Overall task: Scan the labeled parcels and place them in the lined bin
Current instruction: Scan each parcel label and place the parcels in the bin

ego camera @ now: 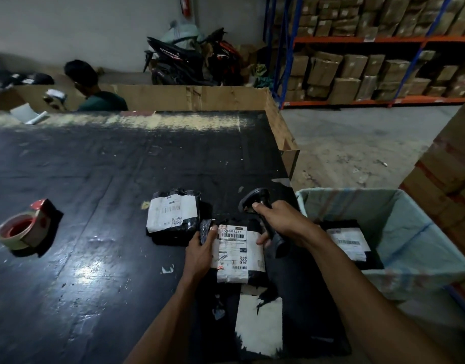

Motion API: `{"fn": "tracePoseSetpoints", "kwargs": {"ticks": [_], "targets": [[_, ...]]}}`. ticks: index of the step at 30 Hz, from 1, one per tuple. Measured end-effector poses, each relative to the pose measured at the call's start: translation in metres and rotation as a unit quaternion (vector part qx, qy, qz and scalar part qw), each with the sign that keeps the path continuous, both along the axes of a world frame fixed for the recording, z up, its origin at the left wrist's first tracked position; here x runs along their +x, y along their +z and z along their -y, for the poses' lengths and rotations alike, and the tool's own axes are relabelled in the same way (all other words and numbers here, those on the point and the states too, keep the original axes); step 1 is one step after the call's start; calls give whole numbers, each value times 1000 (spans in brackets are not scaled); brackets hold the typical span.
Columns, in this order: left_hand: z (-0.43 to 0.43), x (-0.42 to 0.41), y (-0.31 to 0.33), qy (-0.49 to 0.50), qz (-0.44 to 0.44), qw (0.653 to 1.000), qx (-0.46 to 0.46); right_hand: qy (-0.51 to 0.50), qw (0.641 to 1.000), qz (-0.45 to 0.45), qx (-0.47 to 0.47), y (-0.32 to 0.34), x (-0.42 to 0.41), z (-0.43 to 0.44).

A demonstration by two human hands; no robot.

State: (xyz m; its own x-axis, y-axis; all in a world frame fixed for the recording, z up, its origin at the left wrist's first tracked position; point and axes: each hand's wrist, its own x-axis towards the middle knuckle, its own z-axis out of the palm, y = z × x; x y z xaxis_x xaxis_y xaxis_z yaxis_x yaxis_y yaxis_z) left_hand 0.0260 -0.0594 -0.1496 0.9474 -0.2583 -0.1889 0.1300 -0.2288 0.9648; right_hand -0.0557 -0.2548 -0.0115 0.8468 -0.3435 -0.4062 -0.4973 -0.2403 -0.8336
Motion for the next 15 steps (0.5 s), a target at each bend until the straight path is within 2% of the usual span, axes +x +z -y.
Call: {"fn": "tracePoseSetpoints", "kwargs": {"ticks": [4, 9, 11, 15], "targets": [[1, 3, -3, -4, -7, 1000, -1, -84, 995, 60, 8, -35, 29, 37], [1, 2, 4, -6, -58, 996, -64, -106, 993, 50, 8, -91, 61, 63], [3, 2, 11, 2, -92, 992, -92, -95, 994, 42, -16, -98, 67, 61], [4, 0, 20, 39, -127, 980, -146, -43, 991, -34, -125, -124, 85, 55]]}}
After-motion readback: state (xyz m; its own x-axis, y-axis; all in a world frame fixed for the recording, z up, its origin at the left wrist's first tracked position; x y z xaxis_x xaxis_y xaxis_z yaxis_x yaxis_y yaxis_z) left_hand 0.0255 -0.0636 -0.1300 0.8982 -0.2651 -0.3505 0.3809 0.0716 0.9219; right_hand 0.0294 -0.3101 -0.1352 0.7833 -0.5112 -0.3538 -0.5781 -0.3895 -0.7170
